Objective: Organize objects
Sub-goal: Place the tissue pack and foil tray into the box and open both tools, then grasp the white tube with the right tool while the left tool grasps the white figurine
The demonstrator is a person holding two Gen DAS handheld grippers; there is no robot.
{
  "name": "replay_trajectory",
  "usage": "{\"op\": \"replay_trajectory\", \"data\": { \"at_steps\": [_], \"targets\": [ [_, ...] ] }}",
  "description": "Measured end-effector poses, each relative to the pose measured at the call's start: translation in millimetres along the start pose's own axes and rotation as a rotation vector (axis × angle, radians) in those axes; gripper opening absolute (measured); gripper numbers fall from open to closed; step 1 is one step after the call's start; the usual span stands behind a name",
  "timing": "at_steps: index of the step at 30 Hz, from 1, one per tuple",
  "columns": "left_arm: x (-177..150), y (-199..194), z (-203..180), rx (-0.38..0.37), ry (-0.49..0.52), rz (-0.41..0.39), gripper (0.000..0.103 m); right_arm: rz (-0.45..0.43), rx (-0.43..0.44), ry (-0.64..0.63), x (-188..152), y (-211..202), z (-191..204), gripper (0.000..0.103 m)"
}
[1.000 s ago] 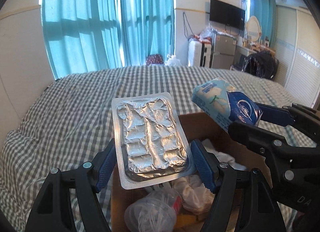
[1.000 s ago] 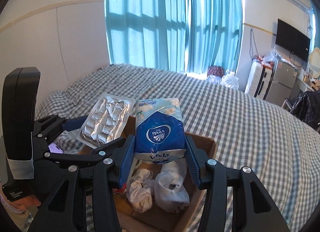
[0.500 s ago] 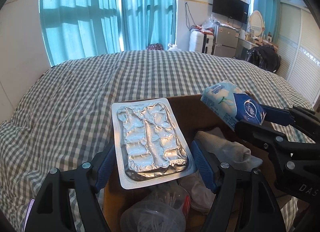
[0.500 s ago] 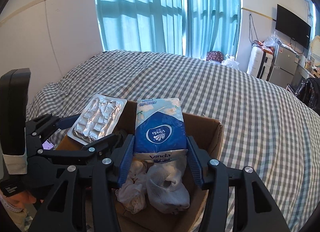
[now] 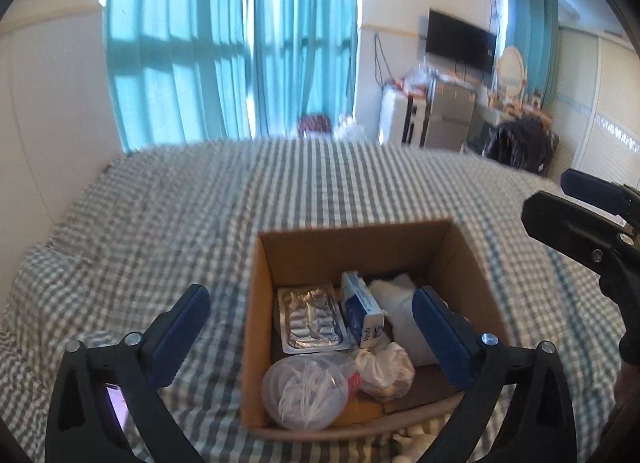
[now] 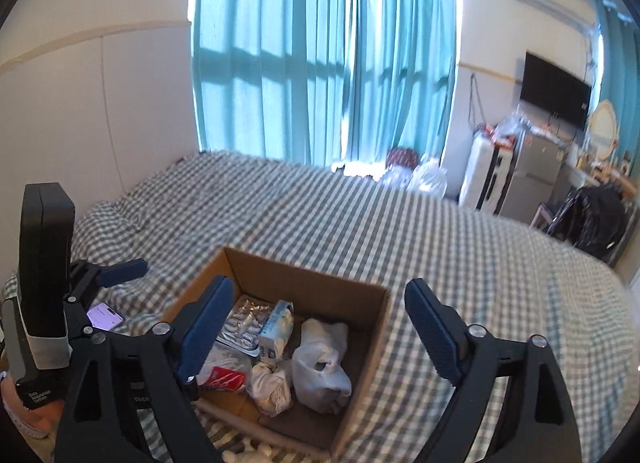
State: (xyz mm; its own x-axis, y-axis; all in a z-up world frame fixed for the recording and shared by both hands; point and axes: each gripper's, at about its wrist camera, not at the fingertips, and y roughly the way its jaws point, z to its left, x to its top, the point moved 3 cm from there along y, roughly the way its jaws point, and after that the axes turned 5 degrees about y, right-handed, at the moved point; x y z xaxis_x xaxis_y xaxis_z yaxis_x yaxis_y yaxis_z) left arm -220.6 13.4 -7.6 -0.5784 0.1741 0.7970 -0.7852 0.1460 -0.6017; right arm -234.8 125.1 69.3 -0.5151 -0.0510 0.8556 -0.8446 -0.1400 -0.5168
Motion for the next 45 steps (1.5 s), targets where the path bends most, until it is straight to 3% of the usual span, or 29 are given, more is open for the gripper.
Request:
{"op": "replay_trajectory", "data": {
  "at_steps": [9, 17, 23, 33, 41, 45],
  "targets": [
    [-6, -93, 2, 0.053, -0.002, -0.116, 0.103, -0.057, -0.02, -0.027, -14, -96, 20, 0.089],
    [-59, -129, -14, 0.102, 0.03, -0.095, 0.103, -0.02, -0.044, -0.006, -73, -133, 26, 0.089],
    [-113, -130, -23, 0.129, 0.021, -0.034, 0.103, 0.073, -0.063, 0.047, -130, -125, 21, 0.089],
    [-207, -108, -35, 0.13, 0.022, 0.139, 0.103, 0.345, -0.048, 0.057, -241, -88, 37, 0.088],
    [-242, -96, -29, 0.096, -0.021, 0.224, 0.103, 0.457, 0.017, 0.04, -277, -74, 61, 0.07],
    [-242, -95, -19, 0.086, -0.074, 0.227, 0.103, 0.501, 0.051, 0.035, -286, -66, 71, 0.053]
  ]
}}
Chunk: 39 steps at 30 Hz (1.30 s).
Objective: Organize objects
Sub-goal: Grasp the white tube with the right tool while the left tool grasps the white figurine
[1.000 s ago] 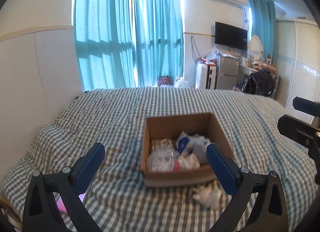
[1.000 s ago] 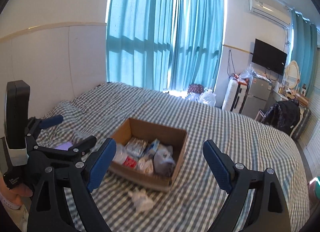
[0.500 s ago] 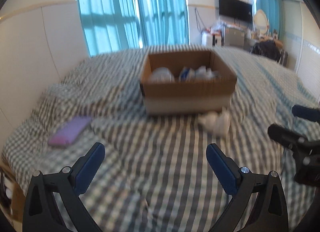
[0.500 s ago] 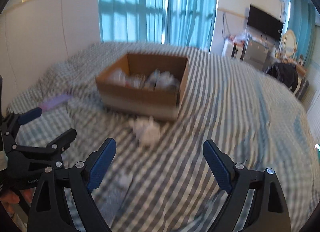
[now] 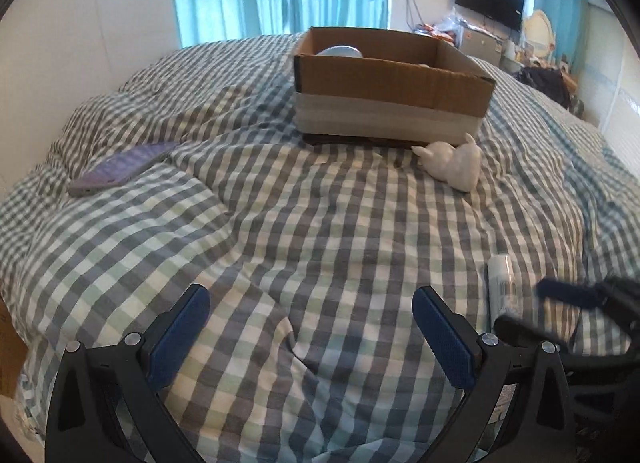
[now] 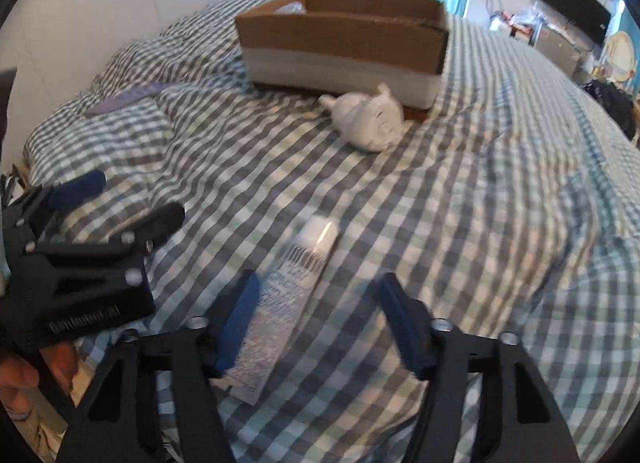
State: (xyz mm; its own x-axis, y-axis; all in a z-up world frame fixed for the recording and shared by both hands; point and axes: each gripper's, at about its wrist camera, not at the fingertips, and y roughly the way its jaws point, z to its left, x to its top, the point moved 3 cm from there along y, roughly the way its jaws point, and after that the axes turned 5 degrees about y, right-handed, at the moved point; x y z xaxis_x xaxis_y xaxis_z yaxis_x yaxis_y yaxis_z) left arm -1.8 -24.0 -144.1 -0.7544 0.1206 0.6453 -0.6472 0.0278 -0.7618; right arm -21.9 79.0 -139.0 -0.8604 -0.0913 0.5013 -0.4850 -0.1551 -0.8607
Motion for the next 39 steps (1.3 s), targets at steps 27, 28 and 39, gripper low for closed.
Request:
{"op": "replay_trajectory", "data": {
  "at_steps": [27, 28, 39],
  "targets": [
    [58, 28, -69, -0.089, 0.139, -0.039, 0.103, -0.152, -0.025, -0.003, 69, -38, -73, 0.018],
    [64, 34, -74, -0.101, 0.142, -0.038, 0.103, -0.157, -0.028, -0.004, 72, -37, -75, 0.018],
    [99, 90, -117, -0.139, 0.199, 0.006, 0.103, -0.171, -0.026, 0.032, 92, -17, -115, 0.018]
  ]
}}
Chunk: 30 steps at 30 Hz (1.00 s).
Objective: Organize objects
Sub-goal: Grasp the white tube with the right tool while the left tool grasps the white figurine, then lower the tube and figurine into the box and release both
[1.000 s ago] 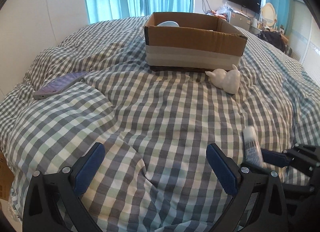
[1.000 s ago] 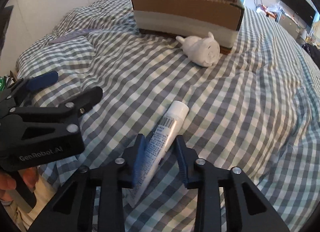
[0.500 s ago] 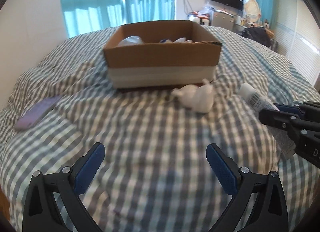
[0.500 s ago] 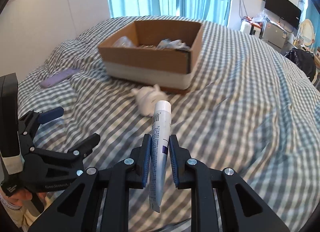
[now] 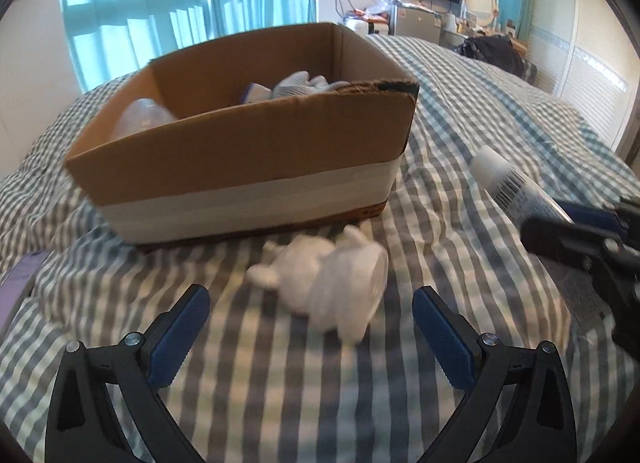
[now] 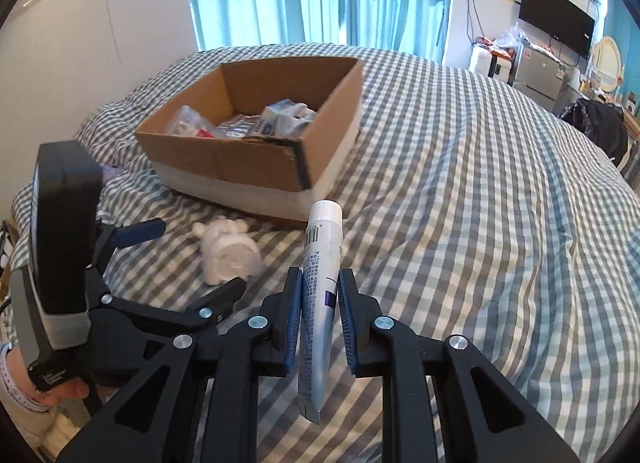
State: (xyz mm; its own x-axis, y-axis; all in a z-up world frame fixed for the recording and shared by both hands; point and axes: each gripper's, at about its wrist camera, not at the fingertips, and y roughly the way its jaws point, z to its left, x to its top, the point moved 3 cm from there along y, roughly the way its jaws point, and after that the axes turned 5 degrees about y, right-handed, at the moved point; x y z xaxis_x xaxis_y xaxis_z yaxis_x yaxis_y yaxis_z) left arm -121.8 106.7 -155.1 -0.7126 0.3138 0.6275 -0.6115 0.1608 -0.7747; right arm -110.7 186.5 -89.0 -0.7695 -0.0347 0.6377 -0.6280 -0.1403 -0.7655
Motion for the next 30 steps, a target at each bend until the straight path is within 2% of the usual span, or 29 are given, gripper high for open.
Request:
{"op": "replay_trajectory", "data": {
  "at_steps": [8, 11, 13, 15, 23, 30],
  "targets": [
    [9, 41, 1, -0.073, -0.022, 0.07, 0.101, 0.025, 0.049, 0.068, -6, 12, -19, 0.018],
    [7, 44, 5, -0.099, -0.044, 0.079, 0.089, 0.037, 0.048, 0.081, -8, 16, -22, 0.018],
    [5, 38, 5, -0.099, -0.039, 0.072, 0.073, 0.034, 0.043, 0.076, -9, 16, -21, 0.018],
    [4, 31, 4, -0.099, -0.023, 0.068, 0.068, 0.025, 0.034, 0.065, -9, 13, -18, 0.018],
    [-6, -7, 14, -0.08, -0.023, 0.041, 0.068, -0.014, -0.002, 0.046, -9, -7, -8, 0.018],
    [-2, -62, 22, -0.073, -0.003, -0.036, 0.068, -0.088, -0.013, 0.003, 1, -50, 16, 0.018]
  ]
}}
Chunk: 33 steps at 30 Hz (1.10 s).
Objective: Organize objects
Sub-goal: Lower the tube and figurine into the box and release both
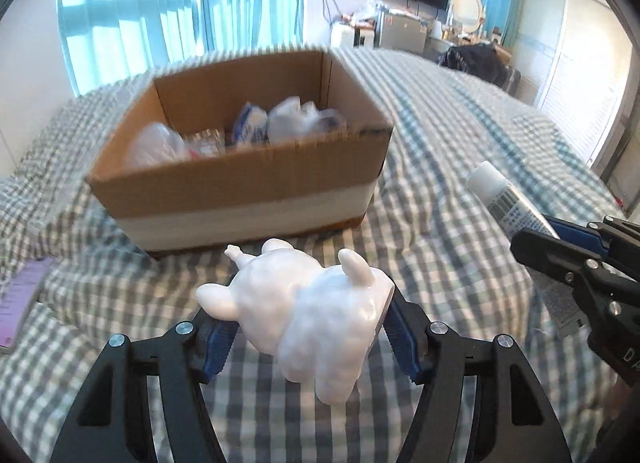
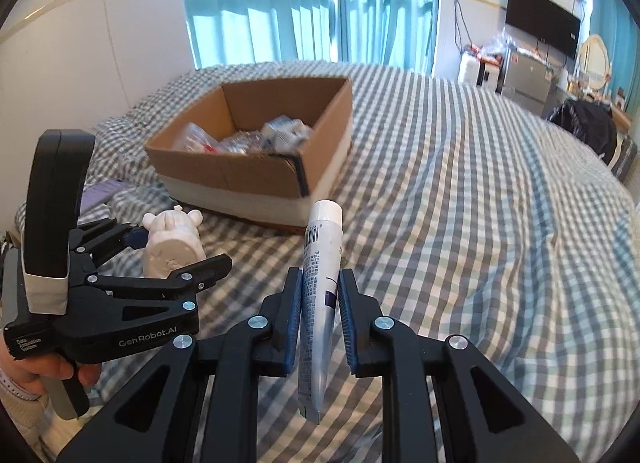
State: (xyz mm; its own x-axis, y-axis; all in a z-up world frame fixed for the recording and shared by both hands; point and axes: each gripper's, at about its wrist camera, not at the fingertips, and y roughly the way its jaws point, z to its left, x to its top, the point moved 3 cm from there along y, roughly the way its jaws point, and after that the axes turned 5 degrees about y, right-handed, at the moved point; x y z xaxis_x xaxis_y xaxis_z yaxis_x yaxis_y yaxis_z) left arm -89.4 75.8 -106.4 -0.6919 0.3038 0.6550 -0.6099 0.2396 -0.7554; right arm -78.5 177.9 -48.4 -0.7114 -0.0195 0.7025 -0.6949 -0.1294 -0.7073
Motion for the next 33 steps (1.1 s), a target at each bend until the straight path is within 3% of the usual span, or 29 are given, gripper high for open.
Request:
{"op": "replay_trajectory", "data": {
  "at_steps": [10, 16, 26, 33],
  "targets": [
    [34, -72, 5, 0.054, 0.023, -0.146, 0.068, -0.14, 0.051, -0.089, 40, -65, 45, 0.018],
    [58, -92, 25, 0.094, 0.013, -0.212, 0.068, -0.201, 0.062, -0.147, 77, -74, 68, 0.018],
    [111, -80, 72, 0.157, -0.026, -0.257, 0.068, -0.211, 0.104, -0.154, 138, -32, 79, 0.018],
    [144, -39, 99, 0.189, -0.028, -0.245, 0.068, -0.188, 0.121, -0.123, 178, 25, 70, 0.018]
  ]
}}
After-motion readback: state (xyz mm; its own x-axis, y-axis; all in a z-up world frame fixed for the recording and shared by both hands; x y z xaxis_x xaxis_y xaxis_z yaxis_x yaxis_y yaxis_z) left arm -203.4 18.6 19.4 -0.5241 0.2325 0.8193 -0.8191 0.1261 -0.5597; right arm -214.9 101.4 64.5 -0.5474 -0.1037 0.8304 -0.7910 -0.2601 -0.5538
